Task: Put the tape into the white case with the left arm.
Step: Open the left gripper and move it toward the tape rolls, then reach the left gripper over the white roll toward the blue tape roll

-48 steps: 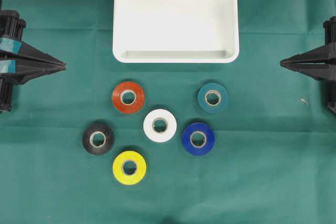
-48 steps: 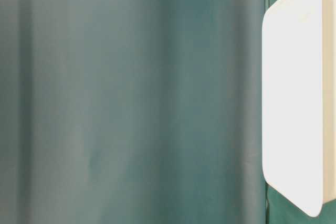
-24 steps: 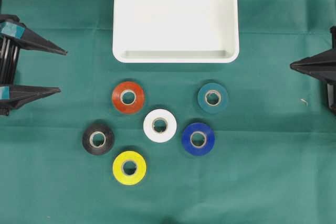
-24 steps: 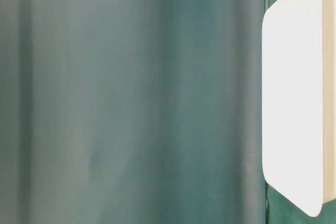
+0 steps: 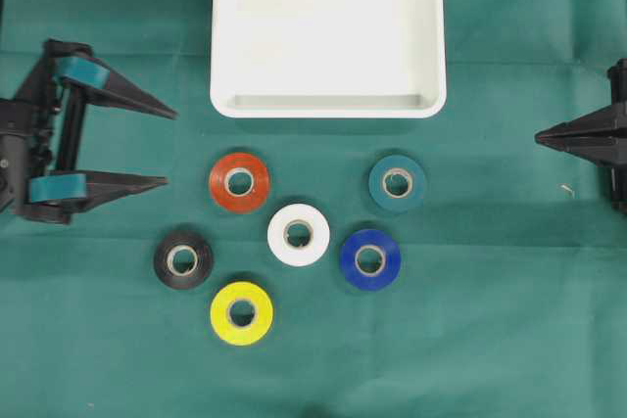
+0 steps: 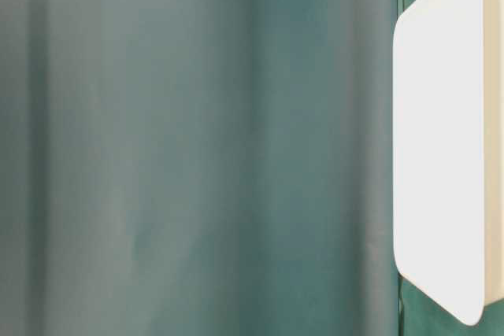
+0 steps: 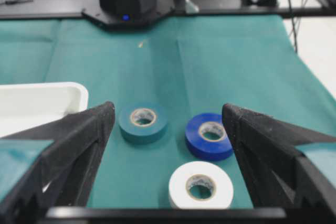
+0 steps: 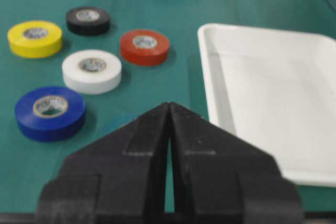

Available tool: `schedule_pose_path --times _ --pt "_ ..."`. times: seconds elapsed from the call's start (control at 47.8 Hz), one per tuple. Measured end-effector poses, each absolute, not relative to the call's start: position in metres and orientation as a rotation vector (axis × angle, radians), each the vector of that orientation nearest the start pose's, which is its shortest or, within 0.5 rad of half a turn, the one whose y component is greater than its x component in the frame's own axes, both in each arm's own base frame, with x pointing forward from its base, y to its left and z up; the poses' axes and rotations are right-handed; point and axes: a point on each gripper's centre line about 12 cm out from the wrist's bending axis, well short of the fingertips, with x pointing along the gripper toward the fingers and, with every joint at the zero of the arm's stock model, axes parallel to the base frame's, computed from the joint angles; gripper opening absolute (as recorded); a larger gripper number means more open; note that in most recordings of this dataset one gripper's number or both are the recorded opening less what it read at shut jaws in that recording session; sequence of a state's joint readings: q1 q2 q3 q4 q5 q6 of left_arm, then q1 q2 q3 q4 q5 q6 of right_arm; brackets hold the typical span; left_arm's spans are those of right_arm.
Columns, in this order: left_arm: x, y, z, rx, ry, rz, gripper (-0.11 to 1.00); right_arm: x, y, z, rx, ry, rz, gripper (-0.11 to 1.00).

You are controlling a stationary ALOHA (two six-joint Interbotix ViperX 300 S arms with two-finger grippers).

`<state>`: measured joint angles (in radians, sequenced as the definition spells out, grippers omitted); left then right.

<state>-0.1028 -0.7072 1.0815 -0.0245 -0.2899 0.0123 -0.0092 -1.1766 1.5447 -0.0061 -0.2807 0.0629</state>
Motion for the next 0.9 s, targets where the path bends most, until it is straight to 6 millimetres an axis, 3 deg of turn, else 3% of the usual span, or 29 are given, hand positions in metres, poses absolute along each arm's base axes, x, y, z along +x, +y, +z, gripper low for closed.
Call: schedule_pose_path --times 0.377,0.9 --pt "0.291 -0.031 0.251 0.003 0.327 -0.101 0.99 0.14 -0.001 0.158 0.059 0.248 -0.015 -0.09" --pt "0.33 -0.036 0.223 0.016 0.545 -0.102 0.99 0.133 -0.001 0.143 0.141 0.26 -0.022 -0.09"
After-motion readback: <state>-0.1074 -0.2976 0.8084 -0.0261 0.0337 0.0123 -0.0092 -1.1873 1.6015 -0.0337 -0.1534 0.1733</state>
